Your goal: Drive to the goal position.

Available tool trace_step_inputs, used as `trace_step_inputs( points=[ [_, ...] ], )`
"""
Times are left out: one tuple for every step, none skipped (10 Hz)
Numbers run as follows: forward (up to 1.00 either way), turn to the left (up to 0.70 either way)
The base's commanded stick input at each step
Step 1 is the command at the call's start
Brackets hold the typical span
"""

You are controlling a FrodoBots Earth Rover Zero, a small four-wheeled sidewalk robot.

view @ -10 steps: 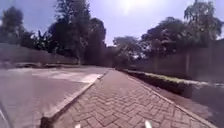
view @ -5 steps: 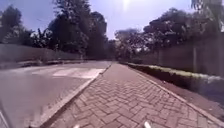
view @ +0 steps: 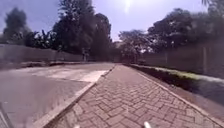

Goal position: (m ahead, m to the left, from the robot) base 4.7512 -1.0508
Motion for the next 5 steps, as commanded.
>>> trace_step_inputs(
  points=[
    [0.43,0.0],
    [0.54,0.0],
    [0.65,0.0],
    [0.76,0.0],
    [0.85,0.0]
  ],
)
